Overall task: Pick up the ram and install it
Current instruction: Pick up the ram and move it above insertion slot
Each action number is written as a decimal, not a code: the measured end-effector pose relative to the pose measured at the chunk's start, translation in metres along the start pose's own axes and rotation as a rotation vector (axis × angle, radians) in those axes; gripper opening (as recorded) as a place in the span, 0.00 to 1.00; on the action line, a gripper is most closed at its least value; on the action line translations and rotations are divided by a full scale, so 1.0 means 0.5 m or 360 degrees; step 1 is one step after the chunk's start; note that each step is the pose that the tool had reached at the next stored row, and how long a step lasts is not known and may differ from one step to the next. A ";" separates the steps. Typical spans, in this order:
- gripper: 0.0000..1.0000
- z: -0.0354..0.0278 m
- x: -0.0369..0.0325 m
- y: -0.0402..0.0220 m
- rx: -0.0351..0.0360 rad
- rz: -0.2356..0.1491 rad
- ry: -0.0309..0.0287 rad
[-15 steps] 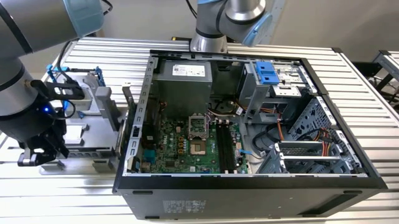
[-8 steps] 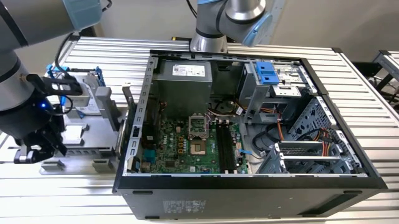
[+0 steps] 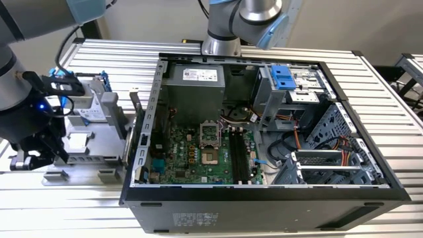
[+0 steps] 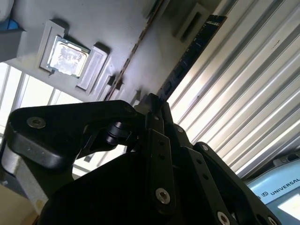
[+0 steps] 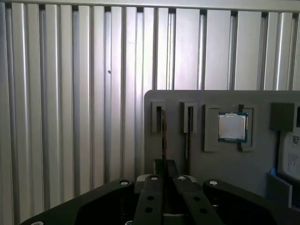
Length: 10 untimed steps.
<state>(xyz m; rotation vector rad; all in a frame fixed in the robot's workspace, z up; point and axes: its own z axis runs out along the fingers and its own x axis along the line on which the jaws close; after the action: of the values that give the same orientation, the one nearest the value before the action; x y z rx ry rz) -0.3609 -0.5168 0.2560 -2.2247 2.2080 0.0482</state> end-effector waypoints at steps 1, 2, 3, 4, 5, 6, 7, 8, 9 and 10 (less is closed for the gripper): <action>0.00 -0.002 0.000 0.000 0.0000 0.0000 0.00000; 0.00 -0.004 0.000 0.000 0.0000 0.0000 -0.00001; 0.00 -0.006 0.000 0.000 0.0000 0.0000 -0.00001; 0.00 -0.009 0.000 0.000 0.0000 0.0000 -0.00001; 0.00 -0.012 0.000 0.000 0.0000 0.0000 0.00000; 0.00 -0.015 0.000 0.000 0.0000 0.0000 0.00000; 0.00 -0.018 -0.001 0.001 0.0000 0.0000 0.00001; 0.00 -0.021 -0.001 0.001 0.0000 0.0000 0.00000; 0.00 -0.024 -0.001 0.001 0.0000 0.0000 -0.00001; 0.00 -0.026 -0.001 0.001 0.0000 0.0000 -0.00001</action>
<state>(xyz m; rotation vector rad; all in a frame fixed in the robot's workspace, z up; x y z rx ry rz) -0.3610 -0.5167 0.2690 -2.2245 2.2081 0.0482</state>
